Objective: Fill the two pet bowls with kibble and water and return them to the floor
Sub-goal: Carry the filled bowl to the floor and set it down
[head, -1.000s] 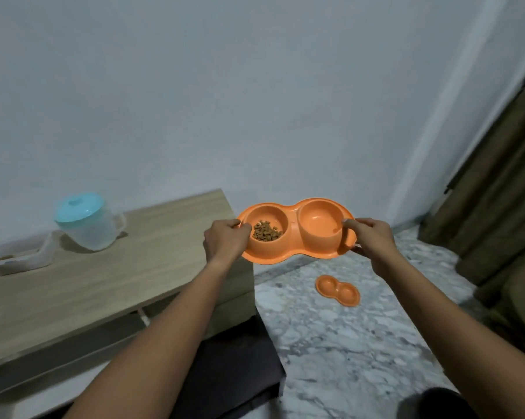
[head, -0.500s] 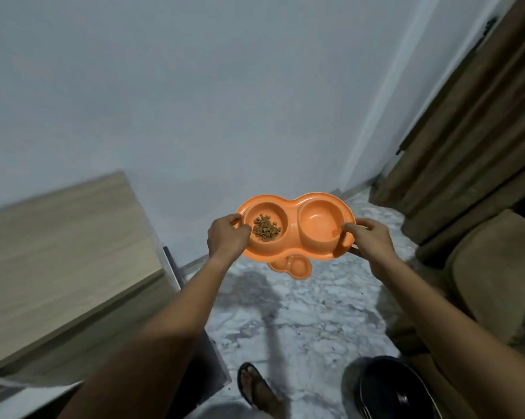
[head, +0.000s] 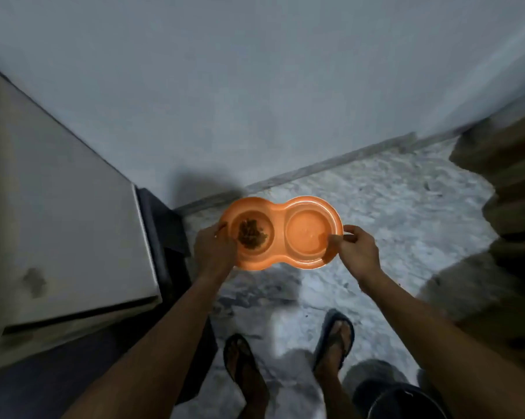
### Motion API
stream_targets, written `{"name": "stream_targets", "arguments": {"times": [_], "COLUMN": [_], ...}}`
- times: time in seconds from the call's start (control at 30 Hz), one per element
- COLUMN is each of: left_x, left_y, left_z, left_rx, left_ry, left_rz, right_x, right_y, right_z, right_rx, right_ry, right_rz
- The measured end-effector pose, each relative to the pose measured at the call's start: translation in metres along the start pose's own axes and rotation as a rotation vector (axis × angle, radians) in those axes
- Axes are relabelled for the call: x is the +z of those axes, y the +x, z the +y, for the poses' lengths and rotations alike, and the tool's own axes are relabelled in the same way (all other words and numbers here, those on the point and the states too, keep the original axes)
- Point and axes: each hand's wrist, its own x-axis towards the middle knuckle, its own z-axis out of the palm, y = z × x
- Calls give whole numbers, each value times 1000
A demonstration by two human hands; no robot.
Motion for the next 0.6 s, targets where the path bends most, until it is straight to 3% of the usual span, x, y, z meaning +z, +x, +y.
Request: {"name": "stream_targets", "arguments": {"times": [0.37,0.6], "left_x": [179,235], "left_y": [221,292], "left_z": [-273,-368], "left_rx": [-272,-345], "left_ry": [69,54], "left_rz": [116,151], "right_x": [242,324], "right_y": [284,372], "right_z": [193,252], "right_rx": [-24,-28], "right_ry": [-162,-265], "right_rz": [-256,-331]}}
